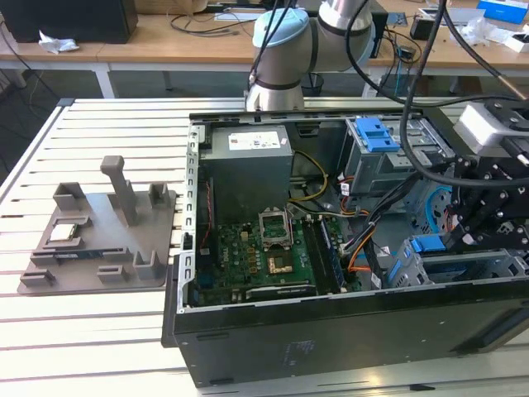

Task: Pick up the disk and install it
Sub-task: 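Insert the disk into the insertion slot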

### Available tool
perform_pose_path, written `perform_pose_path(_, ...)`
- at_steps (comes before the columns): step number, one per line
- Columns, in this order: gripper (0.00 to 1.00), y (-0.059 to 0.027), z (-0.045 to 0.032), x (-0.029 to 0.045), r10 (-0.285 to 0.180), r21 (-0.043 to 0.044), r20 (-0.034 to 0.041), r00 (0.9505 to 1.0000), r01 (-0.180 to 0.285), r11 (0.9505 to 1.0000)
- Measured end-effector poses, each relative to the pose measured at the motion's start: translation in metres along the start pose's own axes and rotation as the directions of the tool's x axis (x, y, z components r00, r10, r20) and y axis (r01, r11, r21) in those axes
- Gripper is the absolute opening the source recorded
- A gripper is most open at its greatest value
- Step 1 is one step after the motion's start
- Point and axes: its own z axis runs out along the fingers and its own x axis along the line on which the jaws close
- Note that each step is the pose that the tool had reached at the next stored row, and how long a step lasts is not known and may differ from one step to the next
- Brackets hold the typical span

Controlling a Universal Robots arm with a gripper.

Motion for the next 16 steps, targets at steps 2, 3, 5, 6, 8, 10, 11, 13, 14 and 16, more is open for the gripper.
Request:
perform_pose_path(2, 0.11, 0.0061, 0.0017, -0.0006, 0.0, -0.0004, -0.0008, 1.0, 0.0, 1.0)
perform_pose_path(3, 0.11, 0.0087, 0.002, -0.0007, 0.0, 0.0002, -0.0007, 1.0, 0.0, 1.0)
perform_pose_path(5, 0.11, 0.0097, 0.0016, 0.0005, 0.0, 0.0012, -0.0028, 1.0, 0.0, 1.0)
perform_pose_path(6, 0.11, 0.0083, 0.0026, -0.0001, 0.0, 0.0005, 0.001, 1.0, 0.0, 1.0)
perform_pose_path(8, 0.11, 0.004, -0.0029, -0.0002, -0.003, 0.0015, 0.0066, 1.0, 0.003, 1.0)
perform_pose_path(10, 0.11, 0.0036, -0.0143, 0.0, -0.003, 0.0012, 0.0062, 1.0, 0.003, 1.0)
perform_pose_path(11, 0.11, 0.0039, -0.0184, 0.0001, -0.003, 0.0011, 0.0069, 1.0, 0.003, 1.0)
perform_pose_path(13, 0.11, 0.0054, -0.033, 0.0, -0.003, 0.0013, 0.0084, 1.0, 0.003, 1.0)
perform_pose_path(14, 0.11, 0.0061, -0.0393, 0.0, -0.003, 0.0013, 0.0092, 1.0, 0.003, 1.0)
perform_pose_path(16, 0.11, 0.0072, -0.0495, -0.0001, -0.003, 0.0014, 0.0104, 0.9999, 0.003, 1.0)
